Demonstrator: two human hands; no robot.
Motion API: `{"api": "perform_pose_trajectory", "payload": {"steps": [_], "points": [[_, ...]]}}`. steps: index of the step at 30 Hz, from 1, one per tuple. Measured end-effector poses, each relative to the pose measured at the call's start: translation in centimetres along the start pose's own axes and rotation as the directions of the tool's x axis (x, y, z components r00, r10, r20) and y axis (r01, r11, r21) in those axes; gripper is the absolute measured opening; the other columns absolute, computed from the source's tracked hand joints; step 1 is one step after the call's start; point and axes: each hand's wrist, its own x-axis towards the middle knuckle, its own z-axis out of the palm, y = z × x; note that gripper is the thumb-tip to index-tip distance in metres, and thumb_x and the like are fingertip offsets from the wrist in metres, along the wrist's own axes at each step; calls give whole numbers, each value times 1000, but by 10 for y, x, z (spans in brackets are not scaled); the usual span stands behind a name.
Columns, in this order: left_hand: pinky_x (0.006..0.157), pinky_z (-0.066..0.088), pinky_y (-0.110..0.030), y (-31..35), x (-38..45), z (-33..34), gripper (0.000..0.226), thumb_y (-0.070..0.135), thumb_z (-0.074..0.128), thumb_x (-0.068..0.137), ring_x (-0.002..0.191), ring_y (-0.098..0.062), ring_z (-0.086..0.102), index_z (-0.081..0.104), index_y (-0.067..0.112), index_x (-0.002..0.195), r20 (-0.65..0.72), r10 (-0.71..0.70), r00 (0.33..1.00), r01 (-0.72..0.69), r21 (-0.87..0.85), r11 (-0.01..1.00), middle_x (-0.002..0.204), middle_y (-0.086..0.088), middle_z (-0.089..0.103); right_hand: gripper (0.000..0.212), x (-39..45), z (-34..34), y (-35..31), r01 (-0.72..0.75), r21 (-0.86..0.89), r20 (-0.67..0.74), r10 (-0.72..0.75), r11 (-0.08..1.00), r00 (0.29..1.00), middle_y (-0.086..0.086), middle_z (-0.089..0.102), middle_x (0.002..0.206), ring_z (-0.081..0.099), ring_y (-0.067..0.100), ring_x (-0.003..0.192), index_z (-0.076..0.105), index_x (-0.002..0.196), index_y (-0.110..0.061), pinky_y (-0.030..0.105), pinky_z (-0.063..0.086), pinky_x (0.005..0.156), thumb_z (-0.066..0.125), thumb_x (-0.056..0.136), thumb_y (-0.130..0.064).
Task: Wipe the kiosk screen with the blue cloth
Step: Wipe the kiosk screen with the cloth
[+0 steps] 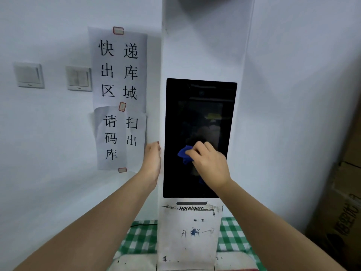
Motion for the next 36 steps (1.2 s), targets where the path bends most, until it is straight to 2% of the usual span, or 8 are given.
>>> {"api": "perform_pose_trajectory", "payload": {"steps": [5,7,10,14,17,26,32,36], "points": [[36,39,-10,5,-15,-5,39,19,26,99,49,1,54,47,25,67,78,14,997,-15,2,1000,54,14,55,26,6,-15,22,-144,36,-37,145,989,989,2,58,81,54,22,69,70,87,-14,24,36,36,76,66,0],[55,47,-9,2,-13,-9,37,23,25,100,77,-4,58,61,21,91,109,-5,994,7,-19,1000,86,9,63,22,18,-17,13,-238,93,-73,245,967,967,3,58,82,54,22,71,70,90,-12,25,37,36,73,71,-1],[93,31,-30,4,-15,-12,43,28,25,99,125,-19,48,48,23,136,96,-51,994,55,-37,998,138,2,51,26,28,-12,-9,-256,142,-93,270,956,958,5,58,84,55,24,73,69,94,-11,26,38,35,74,69,-4],[112,23,-40,4,-16,-15,47,29,23,99,134,-23,42,43,24,141,92,-33,995,36,-28,999,147,1,44,37,14,3,-27,-4,30,-3,4,1000,1000,5,59,84,55,22,71,69,92,-12,23,31,40,80,58,-1],[115,21,-44,6,-17,-18,48,28,21,99,135,-23,40,43,25,142,99,-45,994,48,-33,998,148,1,44,35,2,3,-12,124,-11,26,-123,992,992,3,59,83,53,22,70,69,92,-13,25,27,41,77,62,1],[116,20,-45,3,-15,-27,49,29,20,98,134,-21,43,47,29,140,128,-75,989,81,-48,996,146,6,46,27,26,-3,-23,-194,139,-74,206,971,976,5,59,85,55,21,71,69,93,-11,25,40,36,76,69,-3],[112,24,-44,1,-10,-34,49,30,25,95,130,-20,47,53,32,134,146,-96,985,104,-44,994,142,10,51,30,11,5,-18,134,13,33,-135,991,990,5,59,84,54,23,71,69,91,-12,27,35,40,77,65,-2],[111,25,-44,1,-10,-36,50,30,24,95,130,-19,47,53,32,135,167,-103,981,113,-47,993,142,11,50,26,25,-7,-9,-37,40,-37,39,998,999,5,60,83,56,23,71,70,89,-12,25,37,38,76,67,-2]]}}
